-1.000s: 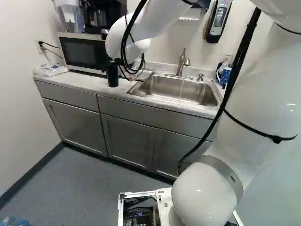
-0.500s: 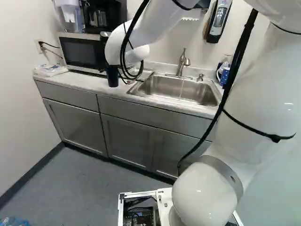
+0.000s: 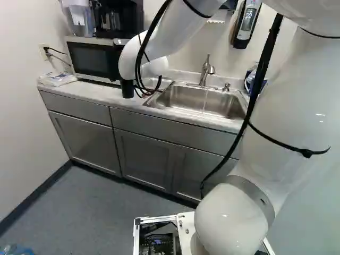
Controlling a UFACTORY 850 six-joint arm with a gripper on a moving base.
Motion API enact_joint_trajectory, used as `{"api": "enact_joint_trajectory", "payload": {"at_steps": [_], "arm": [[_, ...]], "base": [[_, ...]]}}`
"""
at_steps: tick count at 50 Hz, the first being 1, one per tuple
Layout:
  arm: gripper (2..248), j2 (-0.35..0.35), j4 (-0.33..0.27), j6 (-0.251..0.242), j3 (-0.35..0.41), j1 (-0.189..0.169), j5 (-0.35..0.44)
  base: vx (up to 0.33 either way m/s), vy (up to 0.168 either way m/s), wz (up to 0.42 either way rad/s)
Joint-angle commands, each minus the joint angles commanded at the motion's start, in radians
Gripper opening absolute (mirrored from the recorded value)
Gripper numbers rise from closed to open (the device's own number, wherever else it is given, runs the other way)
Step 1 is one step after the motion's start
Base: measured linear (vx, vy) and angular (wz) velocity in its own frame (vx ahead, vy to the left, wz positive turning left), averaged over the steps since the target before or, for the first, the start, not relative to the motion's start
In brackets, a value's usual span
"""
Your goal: Rinse the cup and place it in the tray
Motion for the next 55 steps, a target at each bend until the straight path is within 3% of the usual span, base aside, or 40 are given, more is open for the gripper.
{"api": "enact_joint_trajectory", "payload": {"at_steps": [31, 55], "arm": [[247, -0.049, 0.000, 0.000, 0.018, 0.000, 0.139], [247, -0.093, 0.000, 0.000, 0.024, -0.006, 0.158]], "base": [[0.000, 0.000, 0.000], [0.000, 0.000, 0.000]]}}
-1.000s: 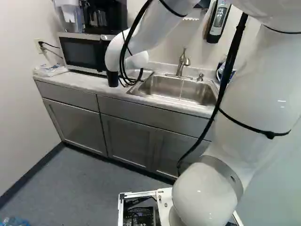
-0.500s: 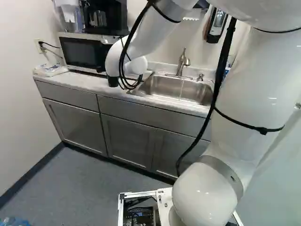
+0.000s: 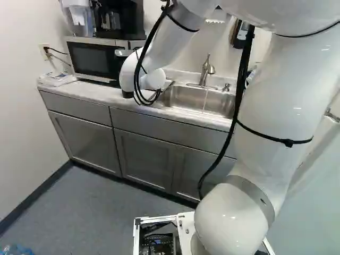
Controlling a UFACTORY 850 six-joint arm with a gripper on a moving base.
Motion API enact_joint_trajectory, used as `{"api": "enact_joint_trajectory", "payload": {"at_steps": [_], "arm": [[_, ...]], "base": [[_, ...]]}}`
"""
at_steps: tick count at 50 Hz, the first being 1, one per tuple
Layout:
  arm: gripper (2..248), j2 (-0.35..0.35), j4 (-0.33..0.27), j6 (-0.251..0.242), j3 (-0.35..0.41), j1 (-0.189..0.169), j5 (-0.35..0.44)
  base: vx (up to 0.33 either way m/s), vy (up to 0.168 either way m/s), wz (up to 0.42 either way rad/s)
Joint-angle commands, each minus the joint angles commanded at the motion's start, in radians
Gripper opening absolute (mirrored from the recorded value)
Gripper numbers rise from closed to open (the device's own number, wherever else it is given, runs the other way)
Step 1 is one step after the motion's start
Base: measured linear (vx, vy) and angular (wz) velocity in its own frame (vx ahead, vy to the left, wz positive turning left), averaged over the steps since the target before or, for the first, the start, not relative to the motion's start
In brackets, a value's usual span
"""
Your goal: Rinse the cup and place it in the tray
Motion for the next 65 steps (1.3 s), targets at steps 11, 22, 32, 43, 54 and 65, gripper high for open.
{"api": "enact_joint_trajectory", "payload": {"at_steps": [11, 22, 32, 43, 54, 65], "arm": [[247, -0.027, 0.000, 0.000, -0.005, -0.009, 0.034], [247, -0.051, 0.000, 0.000, -0.006, -0.011, 0.076], [247, -0.055, 0.000, 0.000, -0.006, -0.011, 0.119], [247, -0.055, 0.000, 0.000, -0.006, -0.011, 0.149], [247, -0.056, 0.000, 0.000, -0.007, -0.010, 0.149], [240, -0.064, 0.000, 0.000, -0.016, -0.007, 0.149]], "base": [[0.000, 0.000, 0.000], [0.000, 0.000, 0.000], [0.000, 0.000, 0.000], [0.000, 0.000, 0.000], [0.000, 0.000, 0.000], [0.000, 0.000, 0.000]]}}
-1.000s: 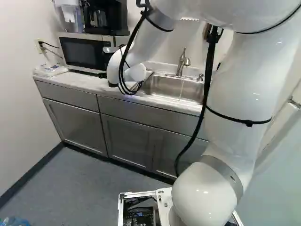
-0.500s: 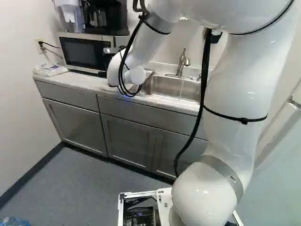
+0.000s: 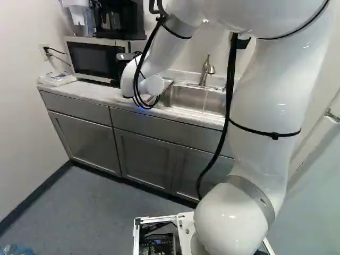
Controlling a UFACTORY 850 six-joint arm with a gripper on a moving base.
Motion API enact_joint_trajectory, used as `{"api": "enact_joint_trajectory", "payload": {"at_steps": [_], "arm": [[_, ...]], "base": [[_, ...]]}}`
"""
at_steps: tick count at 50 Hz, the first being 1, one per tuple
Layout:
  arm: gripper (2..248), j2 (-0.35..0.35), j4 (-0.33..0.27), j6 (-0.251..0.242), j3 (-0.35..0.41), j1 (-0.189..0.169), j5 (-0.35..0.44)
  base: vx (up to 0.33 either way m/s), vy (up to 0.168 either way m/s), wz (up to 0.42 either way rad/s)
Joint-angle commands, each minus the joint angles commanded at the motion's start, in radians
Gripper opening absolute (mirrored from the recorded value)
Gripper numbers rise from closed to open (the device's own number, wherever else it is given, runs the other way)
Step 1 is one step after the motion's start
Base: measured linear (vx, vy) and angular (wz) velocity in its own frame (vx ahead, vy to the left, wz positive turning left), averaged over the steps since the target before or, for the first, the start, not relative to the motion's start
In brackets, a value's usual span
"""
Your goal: Rinse the cup and place it in the tray
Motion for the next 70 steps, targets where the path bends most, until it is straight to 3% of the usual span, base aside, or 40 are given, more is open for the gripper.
{"api": "enact_joint_trajectory", "payload": {"at_steps": [4, 5, 10, 11, 15, 16, 44, 70], "arm": [[240, -0.001, 0.000, 0.000, -0.001, 0.001, 0.000], [203, -0.001, 0.000, 0.000, -0.001, 0.001, 0.000], [203, -0.001, 0.000, 0.000, -0.001, 0.001, 0.000], [165, -0.001, 0.000, 0.000, -0.001, 0.001, 0.000], [165, -0.001, 0.000, 0.000, -0.001, 0.001, 0.000], [131, -0.001, 0.000, 0.000, -0.001, 0.001, 0.000], [125, 0.033, 0.000, 0.000, -0.004, -0.004, 0.000], [125, 0.122, 0.000, 0.000, 0.035, -0.063, -0.030]], "base": [[0.000, 0.000, 0.000], [0.000, 0.000, 0.000], [0.000, 0.000, 0.000], [0.000, 0.000, 0.000], [0.000, 0.000, 0.000], [0.000, 0.000, 0.000], [0.000, 0.000, 0.000], [0.000, 0.000, 0.000]]}}
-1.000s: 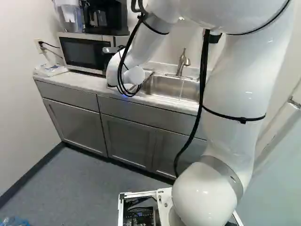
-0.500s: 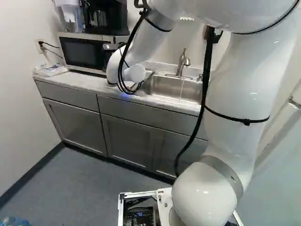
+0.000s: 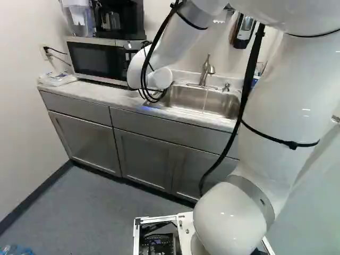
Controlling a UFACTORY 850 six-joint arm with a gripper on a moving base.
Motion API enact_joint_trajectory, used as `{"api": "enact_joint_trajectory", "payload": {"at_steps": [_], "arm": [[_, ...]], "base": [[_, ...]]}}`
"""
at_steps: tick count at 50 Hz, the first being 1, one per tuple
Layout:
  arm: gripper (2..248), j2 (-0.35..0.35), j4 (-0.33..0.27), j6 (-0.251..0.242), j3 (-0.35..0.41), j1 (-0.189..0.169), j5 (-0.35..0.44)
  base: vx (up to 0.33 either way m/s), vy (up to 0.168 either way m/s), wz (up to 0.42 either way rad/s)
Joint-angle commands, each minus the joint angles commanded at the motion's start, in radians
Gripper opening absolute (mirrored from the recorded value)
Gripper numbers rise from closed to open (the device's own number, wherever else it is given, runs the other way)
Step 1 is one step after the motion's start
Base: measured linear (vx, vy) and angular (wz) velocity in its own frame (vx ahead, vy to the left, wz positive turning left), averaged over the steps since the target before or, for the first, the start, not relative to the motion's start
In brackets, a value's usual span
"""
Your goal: Rinse the cup and place it in the tray
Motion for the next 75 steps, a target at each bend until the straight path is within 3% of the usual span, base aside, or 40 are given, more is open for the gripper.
{"api": "enact_joint_trajectory", "payload": {"at_steps": [25, 75], "arm": [[125, 0.072, 0.000, 0.000, 0.020, -0.070, -0.011], [125, 0.121, 0.000, 0.000, 0.069, -0.216, -0.011]], "base": [[0.000, 0.000, 0.000], [0.000, 0.000, 0.000]]}}
